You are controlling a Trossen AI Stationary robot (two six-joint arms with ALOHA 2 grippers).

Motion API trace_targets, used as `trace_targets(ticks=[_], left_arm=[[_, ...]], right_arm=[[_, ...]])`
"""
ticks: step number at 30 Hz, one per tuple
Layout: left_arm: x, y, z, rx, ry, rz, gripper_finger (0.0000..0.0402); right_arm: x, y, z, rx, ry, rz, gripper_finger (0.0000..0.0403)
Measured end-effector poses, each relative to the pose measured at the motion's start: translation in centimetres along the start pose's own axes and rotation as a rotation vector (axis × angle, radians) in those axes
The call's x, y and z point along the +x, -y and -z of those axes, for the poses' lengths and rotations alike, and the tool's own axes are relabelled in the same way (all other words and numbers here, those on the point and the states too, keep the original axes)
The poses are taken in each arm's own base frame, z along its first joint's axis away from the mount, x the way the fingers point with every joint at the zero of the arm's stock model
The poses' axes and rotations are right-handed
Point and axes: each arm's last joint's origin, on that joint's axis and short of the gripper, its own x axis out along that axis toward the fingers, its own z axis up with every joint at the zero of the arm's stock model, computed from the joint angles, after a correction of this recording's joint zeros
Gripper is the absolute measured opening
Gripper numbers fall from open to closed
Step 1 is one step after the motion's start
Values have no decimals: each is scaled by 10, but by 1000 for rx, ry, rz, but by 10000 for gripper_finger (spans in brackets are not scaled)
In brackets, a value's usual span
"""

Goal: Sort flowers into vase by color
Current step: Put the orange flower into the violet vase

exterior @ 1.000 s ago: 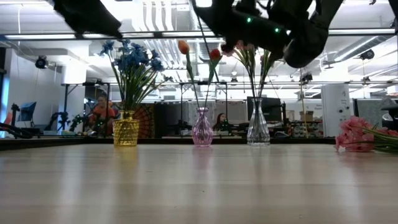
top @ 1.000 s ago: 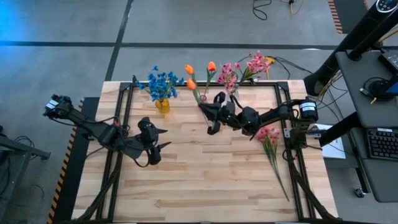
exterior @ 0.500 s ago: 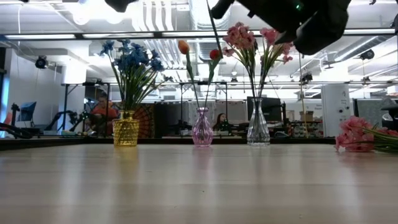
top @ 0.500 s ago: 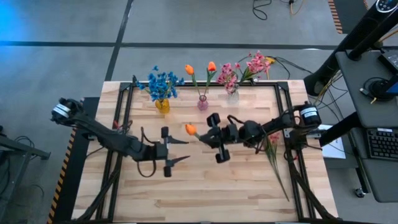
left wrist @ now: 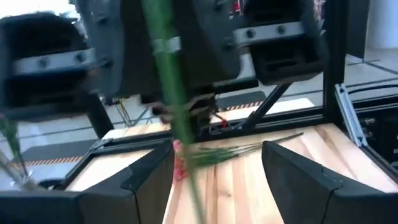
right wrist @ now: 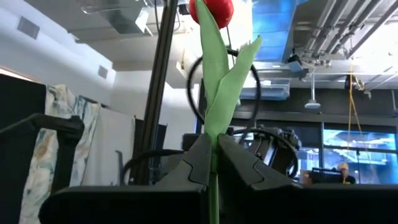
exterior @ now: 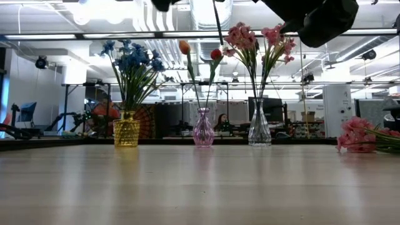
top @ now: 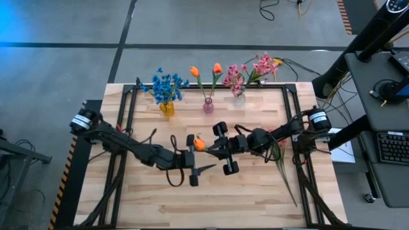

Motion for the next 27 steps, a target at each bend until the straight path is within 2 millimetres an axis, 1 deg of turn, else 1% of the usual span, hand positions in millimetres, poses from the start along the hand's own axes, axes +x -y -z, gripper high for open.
trace_targets(ticks=[3, 6, 9, 14, 15, 19, 24, 27], left_arm=[[5, 3, -2, 18, 3, -1, 210], [6, 2, -3, 19, 1, -5, 177], [5, 1, -4, 13, -4, -6, 126], [3, 0, -4, 14, -19, -28, 21], [3, 0, -4, 12, -21, -30, 11], [3, 0, -4, 12, -25, -30, 12], [-1, -3, -6, 20, -58, -26, 2], [-6, -6, -8, 4, -93, -20, 1]], right_arm=[[0, -1, 0, -9, -2, -2, 13], [0, -2, 0, -16, 1, -20, 13], [0, -2, -1, -15, 2, -23, 13], [0, -2, -1, -16, 2, -22, 13], [0, -2, -1, -6, 3, -21, 13], [0, -2, -2, 12, 3, -18, 13], [1, -2, -2, 26, -20, -20, 13], [2, -1, -3, 30, -52, -1, 26]])
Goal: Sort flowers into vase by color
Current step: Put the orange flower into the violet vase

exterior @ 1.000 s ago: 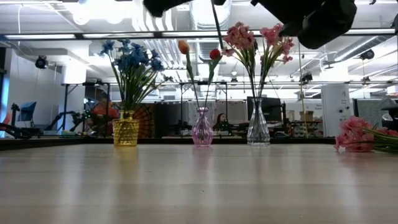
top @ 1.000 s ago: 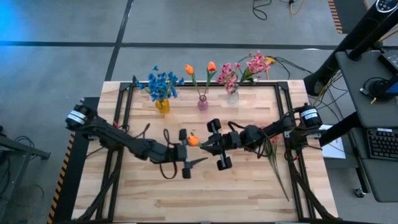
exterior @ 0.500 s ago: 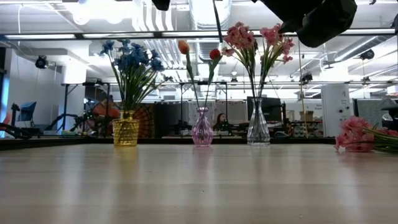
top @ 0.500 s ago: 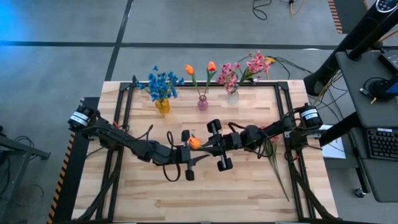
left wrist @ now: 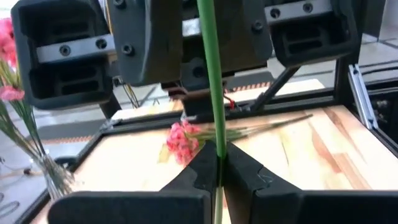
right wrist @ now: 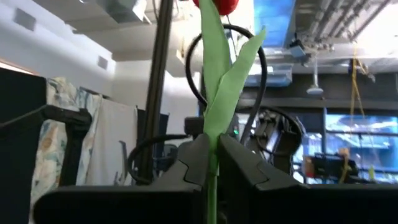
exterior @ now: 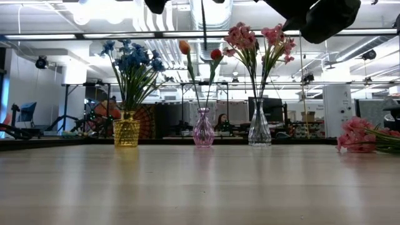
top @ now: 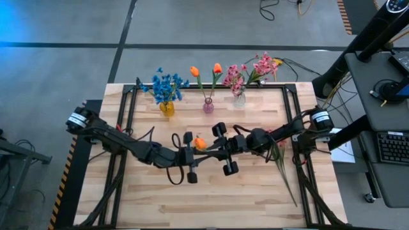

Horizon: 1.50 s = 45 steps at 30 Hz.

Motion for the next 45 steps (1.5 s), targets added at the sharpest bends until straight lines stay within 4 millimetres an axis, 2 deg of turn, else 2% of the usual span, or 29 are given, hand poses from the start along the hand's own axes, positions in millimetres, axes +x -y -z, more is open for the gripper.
trace_targets(ticks=[9, 15, 20, 29, 39, 45], left_arm=[[-3, -2, 2, -3, -48, 7, 0], [-6, -2, 6, 26, -99, 15, 0], [-12, -4, 8, 56, -164, 24, 0], [-21, -9, 12, 63, -254, 15, 0], [-20, -10, 12, 66, -253, -15, 0], [-20, -10, 12, 64, -253, -26, 0]], right_arm=[[0, 1, 2, 10, -36, 49, 136], [1, 3, -1, 16, -117, 85, 184], [2, 5, -16, 29, -230, 112, 198], [-2, 7, -50, 103, -491, 156, 195], [11, 12, -63, 63, -701, 199, 215], [18, 13, -80, 79, -871, 192, 226]])
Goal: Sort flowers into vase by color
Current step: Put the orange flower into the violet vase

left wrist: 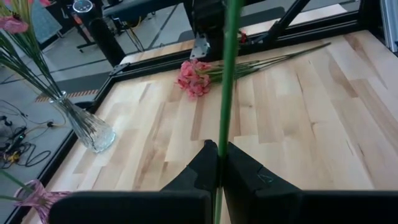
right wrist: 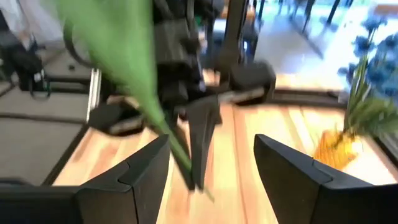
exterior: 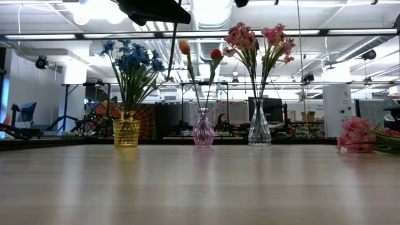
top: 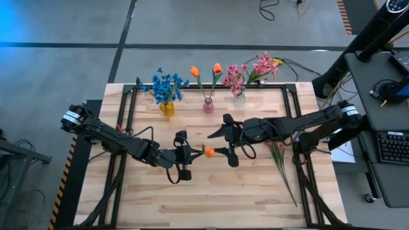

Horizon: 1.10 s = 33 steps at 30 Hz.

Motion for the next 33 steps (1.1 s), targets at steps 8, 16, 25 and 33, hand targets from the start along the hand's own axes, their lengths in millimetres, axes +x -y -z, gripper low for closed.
trace_targets(ticks=[8, 16, 25, 33], left_arm=[[0, 0, -2, -19, 23, -2, 0], [0, 0, -5, -32, 42, -3, 0], [1, -2, -5, -40, 46, -25, 0], [1, -3, -5, -37, 43, -32, 0]], right_arm=[[-2, -16, 4, -4, 47, -60, 224], [7, -19, 22, 2, 263, -64, 224], [26, -21, 25, -24, 260, -60, 224], [34, -21, 16, -60, 277, -23, 205]])
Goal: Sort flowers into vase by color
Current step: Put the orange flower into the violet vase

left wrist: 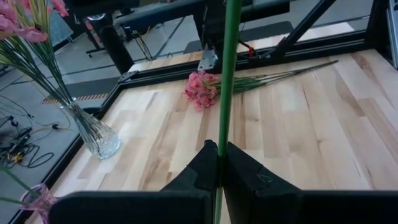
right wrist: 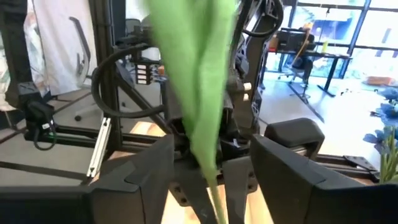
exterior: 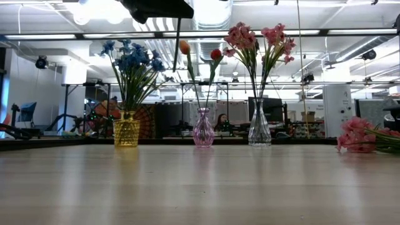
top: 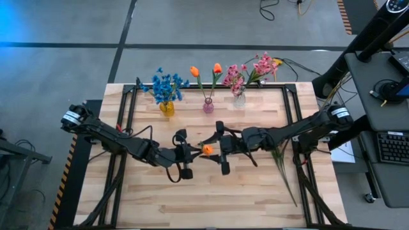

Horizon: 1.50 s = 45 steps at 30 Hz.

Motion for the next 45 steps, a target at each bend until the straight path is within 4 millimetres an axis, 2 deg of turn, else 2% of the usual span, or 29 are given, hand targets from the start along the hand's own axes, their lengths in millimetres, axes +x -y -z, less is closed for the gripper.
trace_targets(ticks=[11, 15, 19, 24, 30, 36, 45], left_arm=[[0, 0, 1, 4, -5, 0, 0], [0, 0, 0, -9, 2, 0, 13], [0, 0, 0, -12, 0, 1, 58], [0, 0, 4, 1, -32, 0, 146], [-5, -3, 16, 63, -161, -2, 232], [-17, -12, 20, 46, -279, -28, 255], [-38, -22, 14, 3, -241, -55, 239]], right_arm=[[-3, 0, -3, -8, 2, -1, 61], [-3, 0, -3, -14, 2, -2, 23], [-3, 0, -2, -11, -4, -2, 15], [-3, 4, -3, 12, -36, 15, 21], [-5, 16, -15, -43, -203, 280, 22], [-5, 46, -22, -107, -235, 431, 22], [-13, 125, -25, -53, -154, 470, 22]])
